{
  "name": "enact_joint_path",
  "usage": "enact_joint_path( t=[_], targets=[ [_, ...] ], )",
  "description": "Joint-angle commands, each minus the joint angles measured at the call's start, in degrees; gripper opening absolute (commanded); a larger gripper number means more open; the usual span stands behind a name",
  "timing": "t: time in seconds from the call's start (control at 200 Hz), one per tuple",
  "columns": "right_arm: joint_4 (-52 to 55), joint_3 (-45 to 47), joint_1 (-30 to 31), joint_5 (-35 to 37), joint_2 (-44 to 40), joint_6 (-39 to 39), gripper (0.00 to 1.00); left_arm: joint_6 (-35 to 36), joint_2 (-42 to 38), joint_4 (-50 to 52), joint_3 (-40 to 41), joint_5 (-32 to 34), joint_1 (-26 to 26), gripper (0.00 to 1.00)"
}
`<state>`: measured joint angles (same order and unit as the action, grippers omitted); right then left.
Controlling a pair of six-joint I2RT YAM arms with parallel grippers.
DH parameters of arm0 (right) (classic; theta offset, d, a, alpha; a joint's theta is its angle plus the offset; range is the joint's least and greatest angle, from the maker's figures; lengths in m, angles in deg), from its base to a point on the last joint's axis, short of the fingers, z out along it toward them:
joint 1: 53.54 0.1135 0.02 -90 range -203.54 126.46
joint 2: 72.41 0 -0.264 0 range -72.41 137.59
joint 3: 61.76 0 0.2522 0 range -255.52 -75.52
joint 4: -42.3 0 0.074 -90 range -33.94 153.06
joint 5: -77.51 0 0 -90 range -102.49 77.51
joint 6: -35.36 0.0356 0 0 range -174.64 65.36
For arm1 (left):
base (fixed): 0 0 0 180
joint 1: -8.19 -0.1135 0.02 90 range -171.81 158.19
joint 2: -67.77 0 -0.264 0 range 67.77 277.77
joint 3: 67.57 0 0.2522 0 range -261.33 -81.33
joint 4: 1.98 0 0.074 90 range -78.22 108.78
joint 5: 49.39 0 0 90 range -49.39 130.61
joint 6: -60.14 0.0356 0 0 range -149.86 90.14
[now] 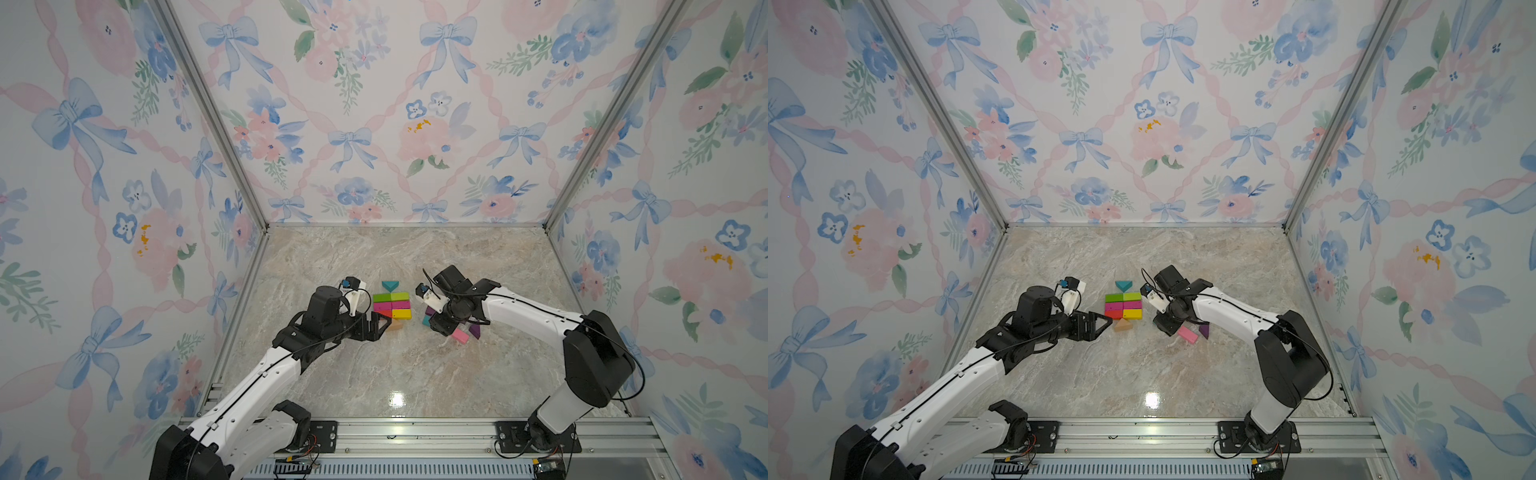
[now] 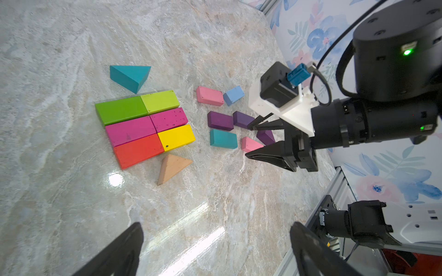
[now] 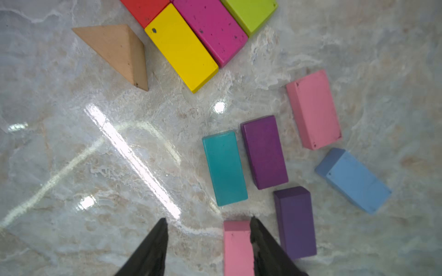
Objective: Assemble a piece of candy with building blocks
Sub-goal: Assemble the building block at the center of the board.
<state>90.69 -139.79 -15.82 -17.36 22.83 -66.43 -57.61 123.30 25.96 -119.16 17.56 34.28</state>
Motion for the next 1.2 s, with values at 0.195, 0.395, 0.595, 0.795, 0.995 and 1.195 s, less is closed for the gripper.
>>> enact_joint_path(
  t=[0.195, 0.395, 0.595, 0.795, 0.995, 1.195],
  targets=[
    [-8.26, 6.79, 1.13, -10.38, 0.65, 16.64, 0.72, -0.37, -1.38, -0.48, 0.60, -0.73, -0.44, 0.98],
    [-10.81, 6.26, 1.04, -13.41, 3.81, 18.24, 0.72, -0.46, -1.06, -0.55, 0.65, -0.33, -0.57, 0.98],
    [-11.70, 5.29, 0.64, -13.07, 7.57, 18.54, 0.72, -0.55, -0.42, -0.68, -0.05, -0.24, -0.55, 0.98],
    [-6.76, 2.46, -0.85, -8.99, 9.77, 16.63, 0.72, -0.90, -0.01, -0.73, -0.32, -0.10, -0.53, 0.98],
    [-1.77, -0.46, -2.44, -5.33, 11.04, 13.90, 0.72, -1.15, 0.94, -0.94, -0.72, -0.07, -0.42, 0.98],
    [0.66, -3.07, -3.18, -4.08, 12.47, 11.63, 0.71, -1.33, 1.79, -1.42, -0.94, -0.07, -0.41, 0.98]
  ],
)
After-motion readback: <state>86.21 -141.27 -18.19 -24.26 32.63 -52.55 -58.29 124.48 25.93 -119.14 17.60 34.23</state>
